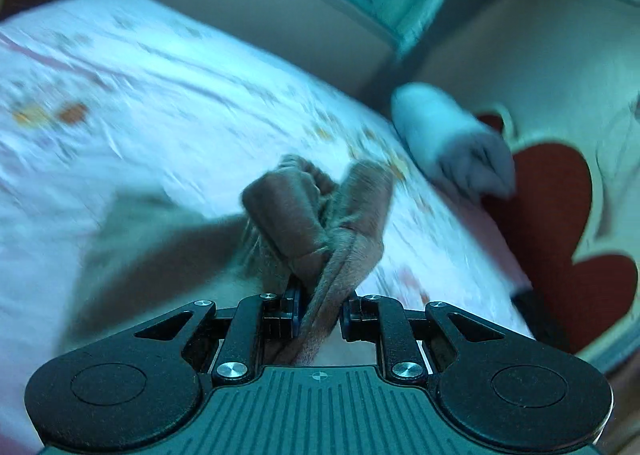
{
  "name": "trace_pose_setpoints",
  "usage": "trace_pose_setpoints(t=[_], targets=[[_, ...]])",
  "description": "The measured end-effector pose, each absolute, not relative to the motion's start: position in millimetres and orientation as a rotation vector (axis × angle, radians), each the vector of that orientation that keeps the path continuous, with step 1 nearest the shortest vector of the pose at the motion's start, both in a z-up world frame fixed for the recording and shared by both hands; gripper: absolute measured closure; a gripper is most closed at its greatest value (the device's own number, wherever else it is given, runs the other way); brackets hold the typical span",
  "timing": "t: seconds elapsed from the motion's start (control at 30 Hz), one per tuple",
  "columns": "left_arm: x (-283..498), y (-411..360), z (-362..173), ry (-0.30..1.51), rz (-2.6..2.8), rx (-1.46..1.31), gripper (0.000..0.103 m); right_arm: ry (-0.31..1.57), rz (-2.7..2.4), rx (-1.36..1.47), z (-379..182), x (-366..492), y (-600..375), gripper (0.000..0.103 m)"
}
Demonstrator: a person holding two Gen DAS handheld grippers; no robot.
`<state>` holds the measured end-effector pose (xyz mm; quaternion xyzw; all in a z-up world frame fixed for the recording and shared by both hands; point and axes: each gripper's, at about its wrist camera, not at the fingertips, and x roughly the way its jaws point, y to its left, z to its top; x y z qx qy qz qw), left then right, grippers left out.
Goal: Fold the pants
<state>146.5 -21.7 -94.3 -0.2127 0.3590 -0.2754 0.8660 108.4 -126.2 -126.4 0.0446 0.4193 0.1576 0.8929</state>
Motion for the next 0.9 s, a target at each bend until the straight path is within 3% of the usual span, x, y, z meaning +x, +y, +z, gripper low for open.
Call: trace_pose_setpoints(t=[0.2,0.4,0.57,0.67,0.7,0.73,0.9], targets=[[125,-60,-112,0.789,-0.627,-0.315,0.085,0.860,0.210,0.041,-110,79,-177,0.094],[102,-107,-121,0.822,-0.693,-0.094,0.085,0.876,0.031,0.197,-102,56,-263,0.089],[90,-128,-127,0.836,-0.686,0.060,0.075,0.865,-0.065,0.239,-96,51,-294,0.088],[91,-129,-107,0.842,-0.704,0.026,0.047,0.829,-0.101,0.249,-88,50,-304,0.084],[88,-125,-98,0.825,-0.709,0.004,0.024,0.816,-0.108,0.268,-85,50,-307,0.082],[91,-124,-89,0.795,-0.704,-0.008,0.013,0.798,-0.108,0.297,-83,46,-313,0.078],[98,-105,-61,0.722,-0.670,-0.002,0.008,0.729,-0.060,0.369,-59,50,-317,0.055]])
